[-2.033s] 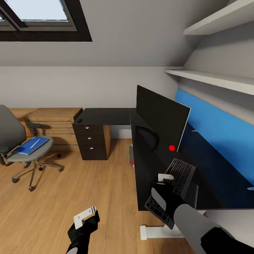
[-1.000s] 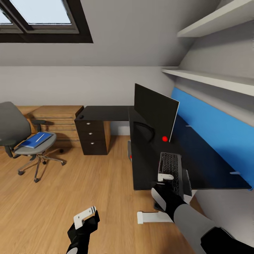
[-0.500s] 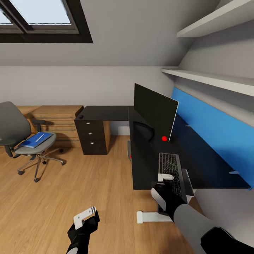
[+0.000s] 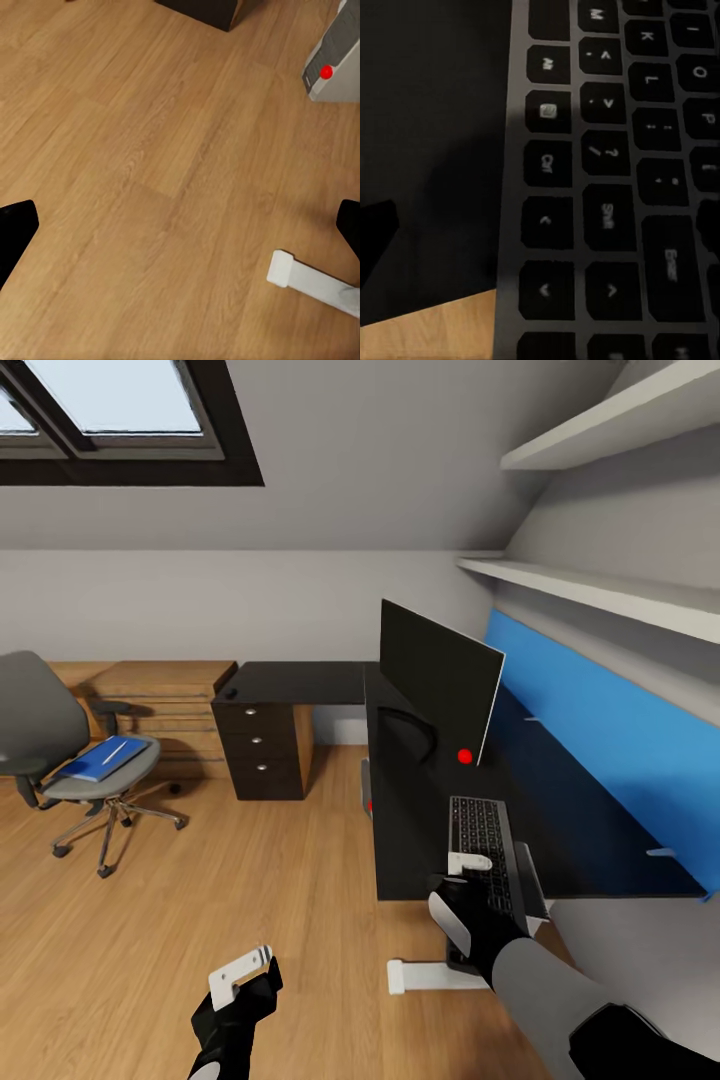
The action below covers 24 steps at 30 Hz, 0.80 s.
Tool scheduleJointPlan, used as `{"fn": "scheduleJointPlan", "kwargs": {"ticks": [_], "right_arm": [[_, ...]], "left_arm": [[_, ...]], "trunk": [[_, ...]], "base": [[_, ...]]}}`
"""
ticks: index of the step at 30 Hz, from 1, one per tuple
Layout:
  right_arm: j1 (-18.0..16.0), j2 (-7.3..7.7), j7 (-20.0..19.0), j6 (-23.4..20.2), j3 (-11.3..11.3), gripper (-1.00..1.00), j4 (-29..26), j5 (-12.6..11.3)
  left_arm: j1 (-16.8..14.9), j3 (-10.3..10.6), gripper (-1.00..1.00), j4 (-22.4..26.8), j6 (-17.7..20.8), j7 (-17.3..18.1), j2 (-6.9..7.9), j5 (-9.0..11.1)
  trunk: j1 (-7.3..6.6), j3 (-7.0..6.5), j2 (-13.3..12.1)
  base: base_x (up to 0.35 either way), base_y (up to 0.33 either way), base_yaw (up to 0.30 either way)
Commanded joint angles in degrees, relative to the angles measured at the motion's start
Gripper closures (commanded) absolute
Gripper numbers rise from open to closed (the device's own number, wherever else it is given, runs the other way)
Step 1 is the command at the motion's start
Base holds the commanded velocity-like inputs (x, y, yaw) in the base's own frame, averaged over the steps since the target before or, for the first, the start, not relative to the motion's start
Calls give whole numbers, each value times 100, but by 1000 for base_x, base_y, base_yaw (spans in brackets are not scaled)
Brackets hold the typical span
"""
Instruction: In the bedroom, organize the workspace by keeping the computer under the desk, ensuring the monitor is on the desk, placing the keyboard on the desk next to the monitor, placing the mouse on the desk next to the keyboard, moving the folder from the swivel chair onto the desk next to the mouse, stacking the notebook on top of the folder with the pen on top of the notebook, and positioning the swivel chair next to the desk.
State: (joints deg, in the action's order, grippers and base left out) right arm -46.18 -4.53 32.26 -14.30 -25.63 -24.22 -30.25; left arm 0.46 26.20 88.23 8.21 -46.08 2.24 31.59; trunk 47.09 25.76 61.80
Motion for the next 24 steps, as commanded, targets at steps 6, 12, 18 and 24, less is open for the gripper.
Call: {"fn": "scheduleJointPlan", "kwargs": {"ticks": [6,12,18,24], "right_arm": [[-5,5,43,-30,-48,-100,-12,-32],[-5,12,36,-5,-50,-100,-103,-29],[117,57,50,-49,-30,-100,-1226,52],[1107,223,72,-488,-17,-100,-3239,368]], "left_arm": [[-2,8,-100,11,32,-33,4,14],[-2,8,-100,5,32,-33,4,14],[-2,8,-100,2,32,-33,4,14],[-2,8,-100,2,32,-33,4,14]], "trunk": [[-132,-103,-238],[-263,-211,-479],[-351,-283,-639],[-351,-283,-639]], "base": [[0,0,0],[0,0,0],[0,0,0],[0,0,0]]}}
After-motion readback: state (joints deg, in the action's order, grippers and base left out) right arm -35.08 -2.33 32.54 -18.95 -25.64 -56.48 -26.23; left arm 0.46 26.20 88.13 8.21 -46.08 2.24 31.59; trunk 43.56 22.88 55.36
